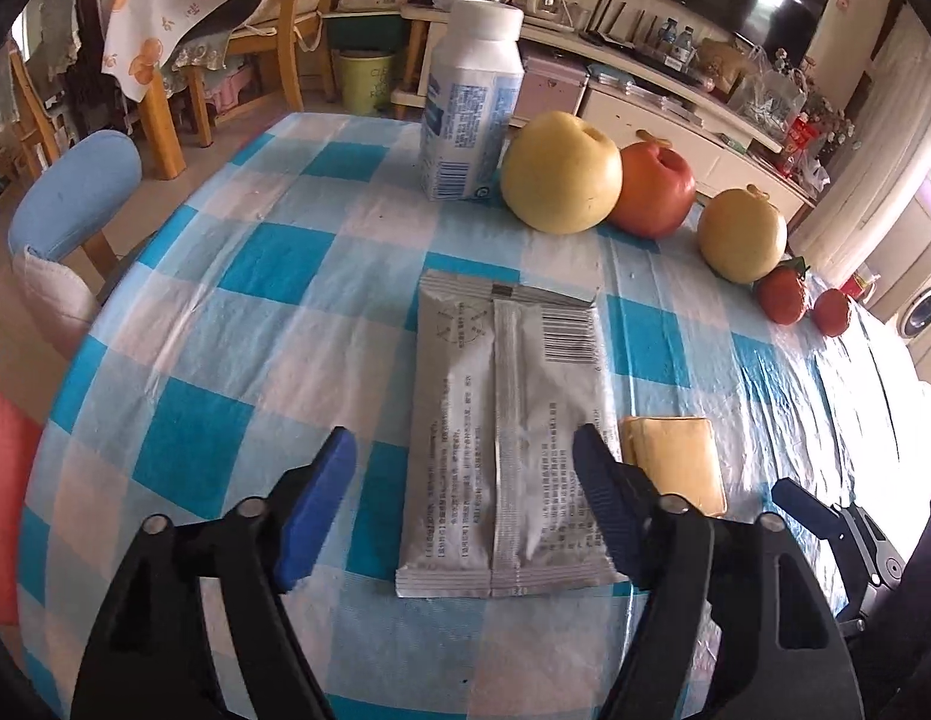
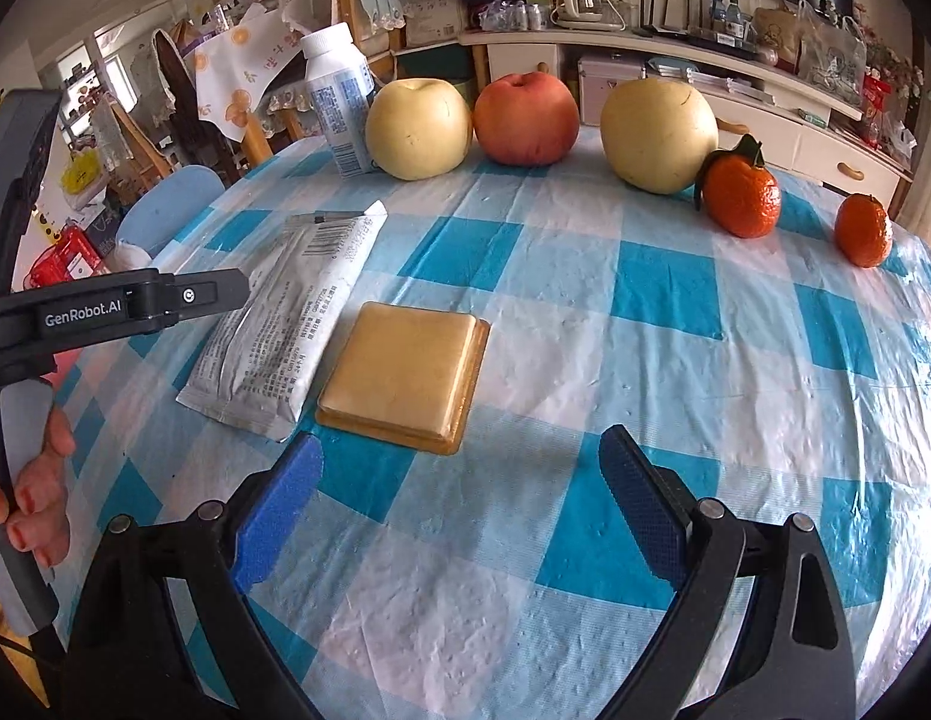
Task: Collect trash
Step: 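Grasp the silver printed pouch with the left gripper, then hold the silver pouch in the left gripper while the right grasps the gold square box, then carry the silver pouch and gold box over the pink bucket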
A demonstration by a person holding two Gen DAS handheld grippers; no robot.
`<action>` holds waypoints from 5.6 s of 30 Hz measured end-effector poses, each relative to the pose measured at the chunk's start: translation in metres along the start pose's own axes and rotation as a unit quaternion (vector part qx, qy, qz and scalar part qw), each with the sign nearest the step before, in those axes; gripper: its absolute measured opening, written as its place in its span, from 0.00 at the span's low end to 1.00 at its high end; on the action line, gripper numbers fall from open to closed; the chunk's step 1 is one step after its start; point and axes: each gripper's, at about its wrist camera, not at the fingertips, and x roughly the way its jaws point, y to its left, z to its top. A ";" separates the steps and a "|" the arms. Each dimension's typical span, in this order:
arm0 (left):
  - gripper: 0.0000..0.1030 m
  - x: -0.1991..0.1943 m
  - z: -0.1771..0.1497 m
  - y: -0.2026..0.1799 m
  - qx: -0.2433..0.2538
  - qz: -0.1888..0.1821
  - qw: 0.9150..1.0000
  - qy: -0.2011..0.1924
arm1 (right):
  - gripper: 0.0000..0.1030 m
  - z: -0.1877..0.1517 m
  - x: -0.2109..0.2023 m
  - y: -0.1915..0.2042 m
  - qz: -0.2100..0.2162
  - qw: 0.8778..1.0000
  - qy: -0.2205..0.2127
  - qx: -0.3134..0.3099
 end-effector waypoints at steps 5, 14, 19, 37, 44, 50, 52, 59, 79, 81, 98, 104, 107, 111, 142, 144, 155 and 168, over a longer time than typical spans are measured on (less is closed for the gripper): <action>0.74 0.019 0.003 -0.027 0.044 0.014 0.999 0.016 | 0.91 0.004 0.005 0.007 0.001 1.000 0.000 -0.015; 0.77 0.037 0.009 -0.031 0.064 0.029 0.997 0.016 | 0.91 0.013 0.017 0.011 -0.007 0.999 0.003 -0.033; 0.78 0.036 0.003 -0.032 0.081 0.034 0.996 0.002 | 0.91 0.019 0.022 0.013 -0.001 0.999 0.003 -0.035; 0.77 0.032 -0.009 -0.026 0.081 0.021 0.996 -0.007 | 0.91 0.022 0.027 0.015 -0.010 0.999 0.006 -0.043; 0.69 0.023 -0.018 -0.018 0.071 0.018 0.997 -0.015 | 0.93 0.022 0.028 0.017 -0.017 0.999 0.008 -0.046; 0.65 0.014 -0.026 -0.013 0.057 0.014 0.998 -0.017 | 0.69 0.022 0.024 0.014 -0.031 0.999 -0.002 -0.042; 0.64 0.011 -0.028 -0.013 0.059 0.015 0.998 -0.018 | 0.57 0.021 0.022 0.014 -0.032 0.999 -0.007 -0.041; 0.59 -0.003 -0.041 -0.007 0.052 0.013 0.998 -0.026 | 0.56 0.019 0.018 0.010 -0.010 0.999 -0.011 -0.035; 0.53 -0.054 -0.096 0.017 0.033 0.016 0.999 -0.032 | 0.56 -0.017 -0.025 0.020 0.025 0.997 -0.041 -0.053; 0.52 -0.061 -0.102 0.018 0.033 0.018 0.999 -0.035 | 0.56 -0.021 -0.033 0.022 0.028 0.997 -0.048 -0.055; 0.62 -0.067 -0.119 0.041 0.037 -0.017 0.999 -0.030 | 0.56 -0.052 -0.052 0.043 0.011 0.997 -0.041 -0.058; 0.86 -0.057 -0.120 0.021 0.098 0.015 0.995 -0.014 | 0.56 -0.054 -0.056 0.055 0.001 0.997 -0.046 -0.068; 0.82 -0.047 -0.120 0.019 0.103 0.025 0.994 -0.001 | 0.56 -0.056 -0.058 0.058 -0.002 0.997 -0.045 -0.068; 0.74 -0.047 -0.119 0.015 0.110 0.020 0.994 -0.011 | 0.56 -0.061 -0.061 0.062 -0.009 0.997 -0.042 -0.067; 0.50 -0.146 -0.079 0.114 0.022 0.040 0.991 -0.129 | 0.56 -0.053 -0.087 0.147 -0.016 0.994 -0.062 -0.086; 0.50 -0.154 -0.077 0.126 0.014 0.053 0.989 -0.138 | 0.56 -0.050 -0.087 0.157 -0.012 0.994 -0.064 -0.093; 0.50 -0.184 -0.070 0.192 -0.042 0.110 0.979 -0.167 | 0.56 -0.028 -0.085 0.226 0.015 0.986 -0.075 -0.150; 0.50 -0.202 -0.076 0.266 -0.118 0.151 0.966 -0.176 | 0.56 -0.003 -0.070 0.313 0.045 0.969 -0.078 -0.231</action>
